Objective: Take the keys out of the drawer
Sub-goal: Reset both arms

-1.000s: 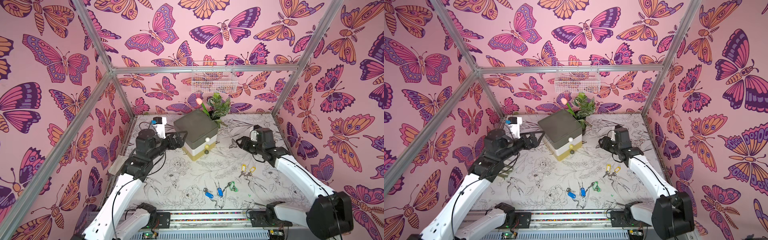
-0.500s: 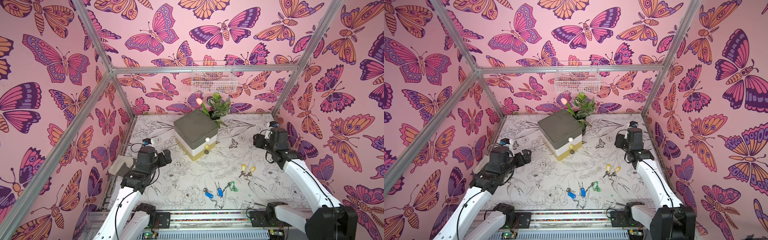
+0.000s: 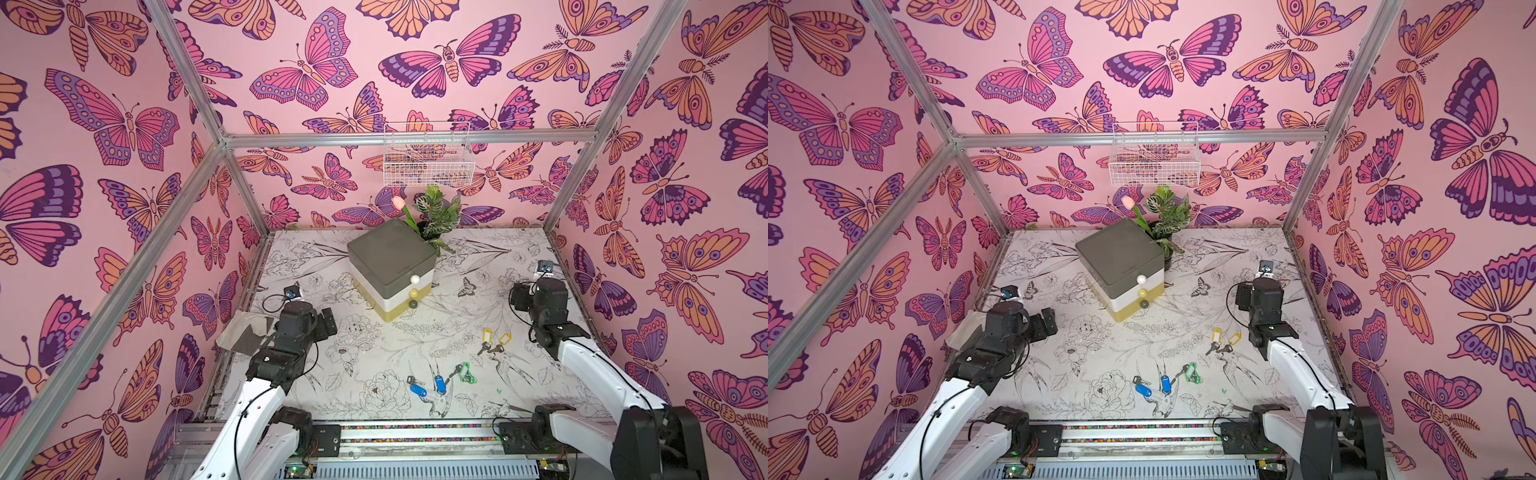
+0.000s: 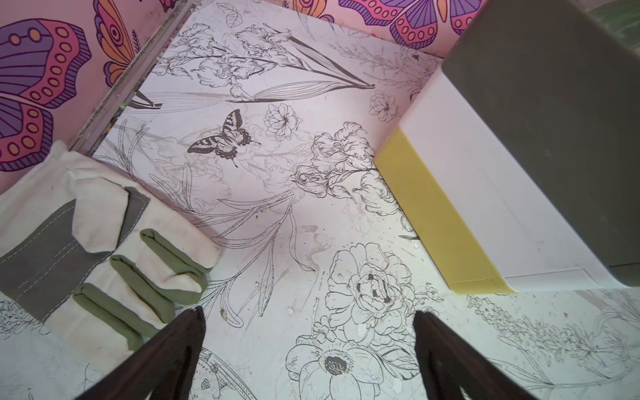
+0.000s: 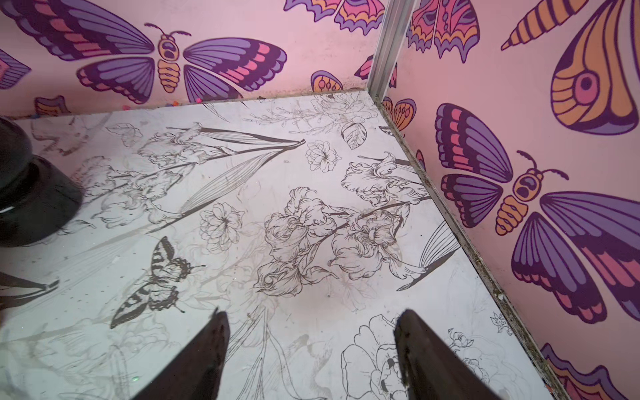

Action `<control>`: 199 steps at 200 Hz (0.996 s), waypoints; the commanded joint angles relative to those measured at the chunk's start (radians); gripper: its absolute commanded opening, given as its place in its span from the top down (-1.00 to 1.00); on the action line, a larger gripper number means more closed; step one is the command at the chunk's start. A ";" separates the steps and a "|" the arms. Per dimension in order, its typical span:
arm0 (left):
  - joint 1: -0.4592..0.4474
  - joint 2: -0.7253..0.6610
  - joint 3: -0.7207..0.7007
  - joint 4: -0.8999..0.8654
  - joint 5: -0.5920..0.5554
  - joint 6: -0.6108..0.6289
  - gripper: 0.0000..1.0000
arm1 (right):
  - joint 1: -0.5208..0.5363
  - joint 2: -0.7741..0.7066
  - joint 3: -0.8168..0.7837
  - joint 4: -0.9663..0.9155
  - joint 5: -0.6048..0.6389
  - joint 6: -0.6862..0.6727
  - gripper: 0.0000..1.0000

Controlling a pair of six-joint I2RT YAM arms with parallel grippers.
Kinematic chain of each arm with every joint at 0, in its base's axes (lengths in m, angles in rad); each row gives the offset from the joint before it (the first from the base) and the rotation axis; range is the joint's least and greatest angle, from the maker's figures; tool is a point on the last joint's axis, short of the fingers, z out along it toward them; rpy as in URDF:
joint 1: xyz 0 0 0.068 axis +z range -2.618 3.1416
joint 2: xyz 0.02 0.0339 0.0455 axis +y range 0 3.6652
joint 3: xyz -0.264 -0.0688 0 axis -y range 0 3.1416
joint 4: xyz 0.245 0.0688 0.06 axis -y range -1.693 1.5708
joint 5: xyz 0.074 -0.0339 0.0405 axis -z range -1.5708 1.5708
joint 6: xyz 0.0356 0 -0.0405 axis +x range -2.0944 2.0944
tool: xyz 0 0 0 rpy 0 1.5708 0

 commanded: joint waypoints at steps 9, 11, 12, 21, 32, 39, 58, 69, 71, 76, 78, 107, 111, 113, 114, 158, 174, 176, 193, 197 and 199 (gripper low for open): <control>0.007 -0.014 -0.033 0.039 -0.061 0.035 -0.99 | -0.010 0.102 -0.011 0.196 0.004 -0.054 -0.57; 0.008 -0.014 -0.035 0.040 -0.062 0.036 -0.98 | -0.010 0.108 -0.011 0.200 0.006 -0.054 -0.57; 0.008 -0.015 -0.036 0.041 -0.063 0.037 -0.98 | -0.010 0.114 -0.011 0.203 0.008 -0.054 -0.57; 0.009 -0.017 -0.041 0.045 -0.067 0.044 -0.99 | -0.011 0.148 -0.013 0.231 0.031 -0.048 -0.57; 0.009 -0.018 -0.047 0.053 -0.080 0.050 -0.99 | -0.016 0.184 -0.020 0.258 0.030 -0.046 -0.57; 0.009 -0.019 -0.051 0.060 -0.087 0.055 -0.98 | -0.024 0.203 -0.023 0.271 0.024 -0.033 -0.57; 0.014 -0.012 -0.066 0.093 -0.095 0.077 -0.98 | -0.032 0.251 -0.042 0.325 0.020 -0.022 -0.56; 0.018 -0.002 -0.073 0.120 -0.096 0.093 -0.98 | -0.034 0.270 -0.053 0.358 0.020 -0.015 -0.56; 0.019 0.001 -0.074 0.123 -0.096 0.096 -0.98 | -0.034 0.273 -0.054 0.366 0.021 -0.013 -0.56; 0.021 0.009 -0.076 0.136 -0.099 0.104 -0.99 | -0.035 0.281 -0.059 0.381 0.020 -0.008 -0.56; 0.022 0.011 -0.077 0.141 -0.101 0.105 -0.99 | -0.036 0.283 -0.061 0.387 0.020 -0.006 -0.56; 0.039 0.071 -0.095 0.250 -0.115 0.155 -0.98 | -0.035 0.318 -0.076 0.450 0.011 -0.008 -0.52; 0.043 0.082 -0.097 0.271 -0.114 0.164 -0.98 | -0.035 0.322 -0.085 0.465 0.011 -0.009 -0.52; 0.044 0.088 -0.100 0.279 -0.114 0.168 -0.98 | -0.035 0.324 -0.088 0.473 0.011 -0.008 -0.52; 0.046 0.090 -0.100 0.286 -0.114 0.171 -0.98 | -0.036 0.325 -0.090 0.476 0.010 -0.008 -0.52; 0.115 0.233 -0.153 0.546 -0.108 0.213 -0.99 | -0.041 0.315 -0.158 0.589 -0.020 -0.010 -0.49; 0.138 0.289 -0.173 0.650 -0.109 0.209 -0.99 | -0.045 0.317 -0.166 0.604 -0.036 -0.014 -0.48; 0.142 0.294 -0.175 0.664 -0.108 0.211 -0.98 | -0.045 0.318 -0.167 0.606 -0.038 -0.014 -0.48; 0.161 0.365 -0.177 0.745 -0.109 0.216 -0.99 | -0.044 0.320 -0.175 0.622 -0.047 -0.018 -0.48; 0.165 0.380 -0.176 0.761 -0.109 0.218 -0.99 | -0.046 0.321 -0.175 0.624 -0.048 -0.019 -0.47; 0.166 0.388 -0.174 0.767 -0.109 0.220 -0.99 | -0.046 0.321 -0.176 0.625 -0.048 -0.019 -0.47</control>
